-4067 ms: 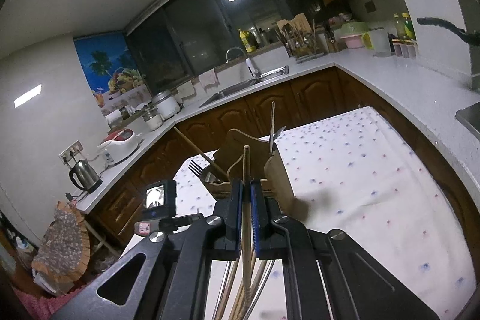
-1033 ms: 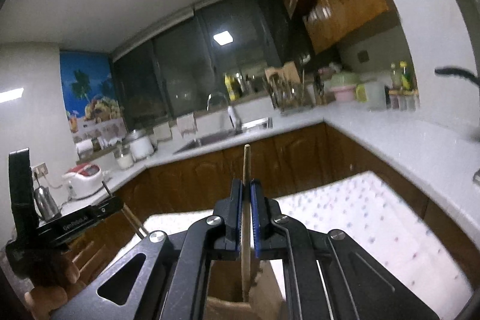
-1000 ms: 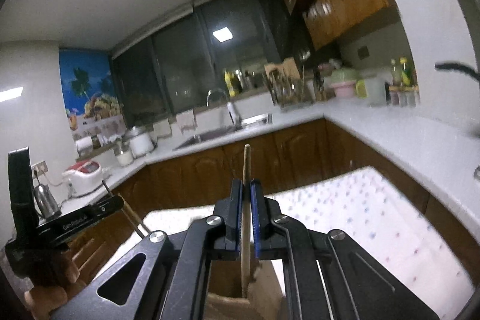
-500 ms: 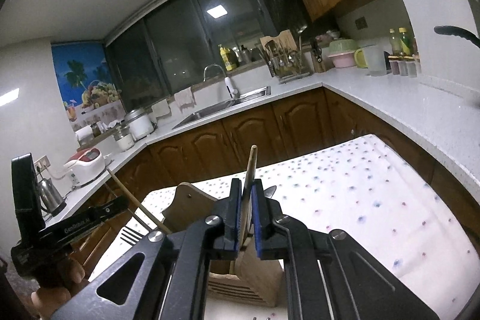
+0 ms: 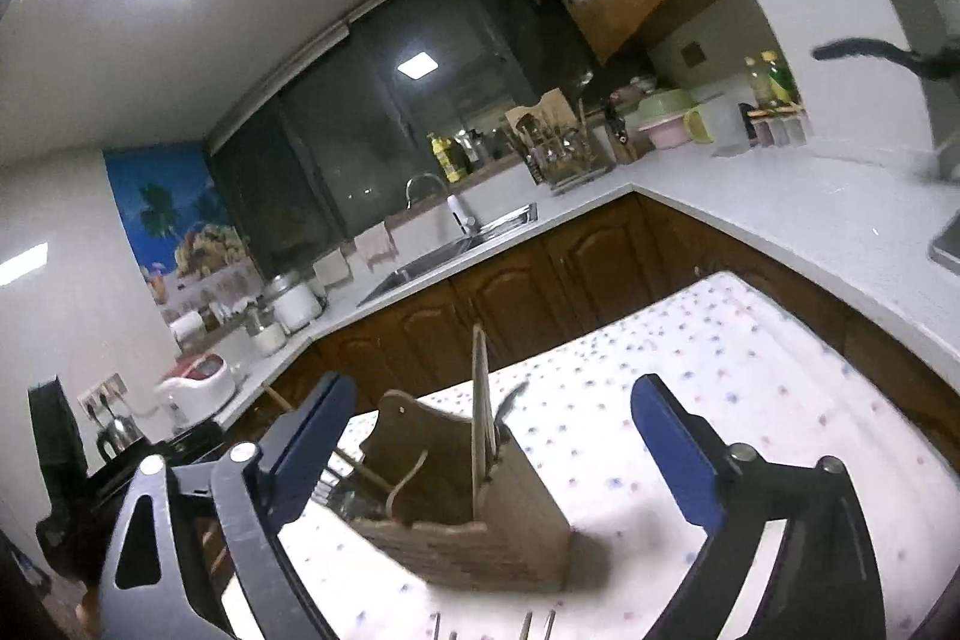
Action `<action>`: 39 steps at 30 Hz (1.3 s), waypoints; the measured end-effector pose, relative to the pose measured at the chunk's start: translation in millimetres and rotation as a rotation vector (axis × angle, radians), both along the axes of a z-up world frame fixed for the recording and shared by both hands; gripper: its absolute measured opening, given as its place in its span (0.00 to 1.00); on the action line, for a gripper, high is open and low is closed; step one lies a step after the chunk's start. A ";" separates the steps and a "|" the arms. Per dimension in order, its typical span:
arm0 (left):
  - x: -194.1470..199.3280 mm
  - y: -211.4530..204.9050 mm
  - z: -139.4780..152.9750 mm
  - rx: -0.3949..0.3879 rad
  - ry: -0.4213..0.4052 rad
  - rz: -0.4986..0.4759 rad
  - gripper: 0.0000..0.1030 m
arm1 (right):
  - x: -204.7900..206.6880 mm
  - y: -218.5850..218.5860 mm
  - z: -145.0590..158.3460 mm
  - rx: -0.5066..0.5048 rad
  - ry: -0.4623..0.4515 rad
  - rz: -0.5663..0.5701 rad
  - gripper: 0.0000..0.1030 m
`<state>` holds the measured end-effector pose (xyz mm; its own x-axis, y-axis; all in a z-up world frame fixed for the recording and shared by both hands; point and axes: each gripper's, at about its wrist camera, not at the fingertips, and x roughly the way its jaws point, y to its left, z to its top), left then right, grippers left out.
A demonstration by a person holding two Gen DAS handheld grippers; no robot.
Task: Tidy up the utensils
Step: 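Move both open grippers back over the remaining chopsticks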
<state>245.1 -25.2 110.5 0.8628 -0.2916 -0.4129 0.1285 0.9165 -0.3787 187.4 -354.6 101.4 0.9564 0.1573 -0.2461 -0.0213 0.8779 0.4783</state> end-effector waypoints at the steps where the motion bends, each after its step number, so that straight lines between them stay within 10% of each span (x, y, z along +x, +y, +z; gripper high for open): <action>1: -5.9 3.7 -4.8 0.001 0.014 0.005 0.89 | -8.0 -1.0 -5.3 0.007 0.014 0.000 0.94; 24: -79.0 21.4 -111.7 0.112 0.329 0.032 0.89 | -78.4 47.9 -87.4 -0.101 0.285 0.128 0.93; 39: -80.4 31.5 -124.8 0.143 0.389 0.058 0.89 | -53.2 120.6 -148.0 -0.368 0.547 0.305 0.38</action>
<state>164.8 6.2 -14.3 0.6478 -0.1632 -0.7441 -0.0520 0.9650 -0.2569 134.2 -234.0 -46.6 0.6080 0.2119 -0.7651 -0.1326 0.9773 0.1653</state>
